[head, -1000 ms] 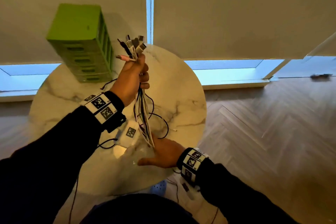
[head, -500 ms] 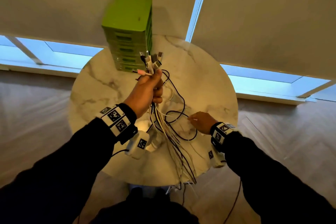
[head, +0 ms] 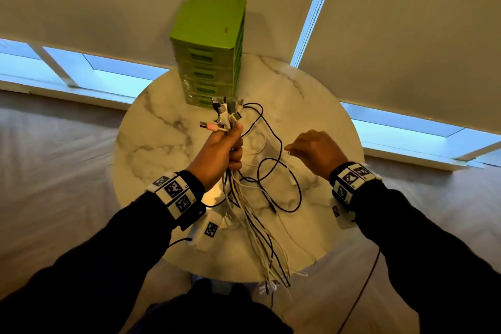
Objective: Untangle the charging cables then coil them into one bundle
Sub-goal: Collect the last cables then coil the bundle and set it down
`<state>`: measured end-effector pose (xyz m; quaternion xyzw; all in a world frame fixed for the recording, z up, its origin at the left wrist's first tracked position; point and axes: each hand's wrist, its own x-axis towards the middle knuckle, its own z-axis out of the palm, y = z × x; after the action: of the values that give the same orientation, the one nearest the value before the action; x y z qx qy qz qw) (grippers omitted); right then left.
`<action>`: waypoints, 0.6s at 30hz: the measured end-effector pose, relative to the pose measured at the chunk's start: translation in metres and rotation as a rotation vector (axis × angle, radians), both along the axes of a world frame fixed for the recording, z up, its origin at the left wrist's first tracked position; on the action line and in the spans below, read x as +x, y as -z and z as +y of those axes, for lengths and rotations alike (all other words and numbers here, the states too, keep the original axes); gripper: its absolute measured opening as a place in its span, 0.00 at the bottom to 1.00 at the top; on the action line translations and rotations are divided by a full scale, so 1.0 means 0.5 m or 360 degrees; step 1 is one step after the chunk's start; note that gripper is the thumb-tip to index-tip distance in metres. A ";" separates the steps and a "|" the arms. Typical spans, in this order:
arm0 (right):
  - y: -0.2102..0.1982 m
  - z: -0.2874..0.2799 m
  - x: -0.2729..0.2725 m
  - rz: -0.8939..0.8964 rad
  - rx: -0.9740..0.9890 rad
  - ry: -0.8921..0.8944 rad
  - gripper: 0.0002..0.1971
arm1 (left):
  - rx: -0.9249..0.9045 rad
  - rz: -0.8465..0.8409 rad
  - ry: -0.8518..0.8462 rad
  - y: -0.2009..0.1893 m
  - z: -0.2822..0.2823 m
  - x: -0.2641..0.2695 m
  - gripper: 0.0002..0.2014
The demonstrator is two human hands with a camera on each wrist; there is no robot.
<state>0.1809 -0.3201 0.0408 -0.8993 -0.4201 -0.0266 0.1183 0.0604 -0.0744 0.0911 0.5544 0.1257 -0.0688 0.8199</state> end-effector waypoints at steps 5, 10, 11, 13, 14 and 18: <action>-0.043 0.025 -0.008 0.0207 0.0240 0.0201 0.07 | -0.0003 -0.0013 -0.0021 0.000 -0.004 0.002 0.15; -0.090 0.094 -0.066 0.0992 0.0800 0.0437 0.10 | 0.0051 -0.0026 -0.0056 0.006 -0.006 0.006 0.11; -0.095 0.107 -0.079 0.1064 0.0874 0.0476 0.11 | 0.0099 -0.0035 -0.0071 0.008 -0.007 0.006 0.08; -0.103 0.128 -0.106 0.1225 0.0982 0.0510 0.12 | 0.0207 -0.0060 -0.0119 0.009 -0.010 0.006 0.07; -0.106 0.136 -0.121 0.1303 0.1010 0.0491 0.12 | 0.0239 -0.0069 -0.0148 0.009 -0.009 0.006 0.08; -0.109 0.152 -0.173 0.1560 0.0929 0.0303 0.09 | 0.0164 -0.0046 -0.0185 0.000 -0.002 0.007 0.17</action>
<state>0.0944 -0.2442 0.0953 -0.7706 -0.2088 0.2678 0.5393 0.0641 -0.0756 0.0911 0.5886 0.1493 -0.0067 0.7945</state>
